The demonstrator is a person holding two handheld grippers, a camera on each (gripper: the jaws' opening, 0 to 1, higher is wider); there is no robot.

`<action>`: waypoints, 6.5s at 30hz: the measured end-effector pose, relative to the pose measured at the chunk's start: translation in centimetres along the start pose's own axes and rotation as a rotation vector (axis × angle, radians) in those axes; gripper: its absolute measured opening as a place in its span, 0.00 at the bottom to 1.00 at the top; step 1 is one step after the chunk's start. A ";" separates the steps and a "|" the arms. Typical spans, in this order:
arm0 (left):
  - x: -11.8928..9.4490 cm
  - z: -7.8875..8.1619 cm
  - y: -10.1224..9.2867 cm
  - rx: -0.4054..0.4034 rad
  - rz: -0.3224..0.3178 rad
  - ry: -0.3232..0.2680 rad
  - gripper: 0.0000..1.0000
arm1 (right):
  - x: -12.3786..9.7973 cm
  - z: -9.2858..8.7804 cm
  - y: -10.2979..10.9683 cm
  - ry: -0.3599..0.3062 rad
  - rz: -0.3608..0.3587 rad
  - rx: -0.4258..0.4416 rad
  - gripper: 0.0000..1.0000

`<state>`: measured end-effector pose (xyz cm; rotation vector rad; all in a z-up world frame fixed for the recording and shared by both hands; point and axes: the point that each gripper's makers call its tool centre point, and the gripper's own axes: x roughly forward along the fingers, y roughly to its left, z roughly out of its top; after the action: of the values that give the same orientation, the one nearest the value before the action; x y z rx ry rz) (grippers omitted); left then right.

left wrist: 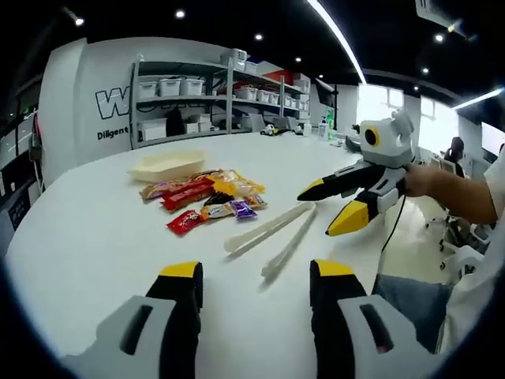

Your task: Place the target food into the container with the food tongs after gripping and lifting it, then release it inside without dropping or visibly crushing the food.

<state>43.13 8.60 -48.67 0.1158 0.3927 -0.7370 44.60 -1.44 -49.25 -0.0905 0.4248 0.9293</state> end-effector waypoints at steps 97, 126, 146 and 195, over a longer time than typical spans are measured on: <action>-1.2 6.1 -10.7 -0.008 -0.656 -0.260 0.04 | -4.2 7.3 7.6 -0.275 0.368 0.093 0.24; -4.3 10.6 -12.8 -0.158 -0.843 -0.470 0.02 | -6.8 11.1 10.4 -0.410 0.561 0.198 0.18; -3.8 9.4 -12.1 -0.165 -0.776 -0.394 0.03 | -6.7 10.8 9.2 -0.395 0.486 0.229 0.19; -1.2 7.4 -4.4 -0.131 -0.370 -0.365 0.29 | -3.2 8.5 3.5 -0.247 0.185 0.221 0.14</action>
<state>41.70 4.34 -41.23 -0.2194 0.1106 -1.0726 42.88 0.42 -39.89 0.2668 0.3066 1.0546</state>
